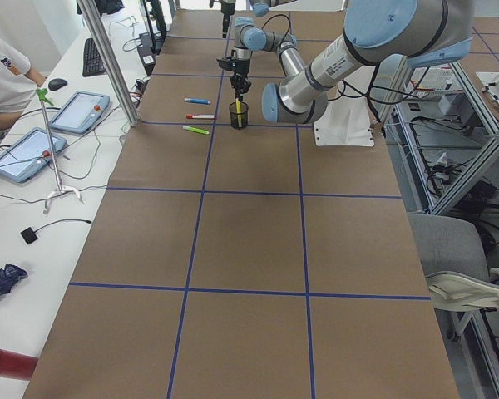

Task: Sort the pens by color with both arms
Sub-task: 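Lower the left gripper into the cup and grasp the yellow marker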

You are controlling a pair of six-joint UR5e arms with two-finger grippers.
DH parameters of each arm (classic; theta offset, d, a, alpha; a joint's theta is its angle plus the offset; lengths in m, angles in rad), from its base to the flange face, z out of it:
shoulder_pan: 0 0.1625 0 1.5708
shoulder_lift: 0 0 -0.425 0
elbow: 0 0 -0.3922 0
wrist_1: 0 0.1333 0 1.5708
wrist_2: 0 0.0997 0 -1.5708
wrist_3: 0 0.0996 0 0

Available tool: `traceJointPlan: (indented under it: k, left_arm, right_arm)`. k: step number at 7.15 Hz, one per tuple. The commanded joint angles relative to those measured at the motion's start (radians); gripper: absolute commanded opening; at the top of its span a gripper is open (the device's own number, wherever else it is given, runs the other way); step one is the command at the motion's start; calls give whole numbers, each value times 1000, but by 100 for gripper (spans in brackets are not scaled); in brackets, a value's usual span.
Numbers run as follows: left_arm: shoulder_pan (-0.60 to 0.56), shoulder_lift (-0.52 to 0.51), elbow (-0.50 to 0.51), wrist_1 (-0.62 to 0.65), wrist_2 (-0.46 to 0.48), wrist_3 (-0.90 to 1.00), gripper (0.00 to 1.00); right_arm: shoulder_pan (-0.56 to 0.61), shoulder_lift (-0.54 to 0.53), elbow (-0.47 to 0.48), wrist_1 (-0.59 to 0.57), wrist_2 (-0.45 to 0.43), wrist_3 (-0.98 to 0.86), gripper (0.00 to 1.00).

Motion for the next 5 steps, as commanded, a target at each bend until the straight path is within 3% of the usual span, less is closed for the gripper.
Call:
traceJointPlan:
  k: [1,5]
  left_arm:
    - [0,0,-6,5,0,7,0]
    - [-8,2,-102,60,1,11,0]
  right_arm:
    - [0,0,-2,0,-1,1,98]
    - [0,1,-2,0,-1,1,98]
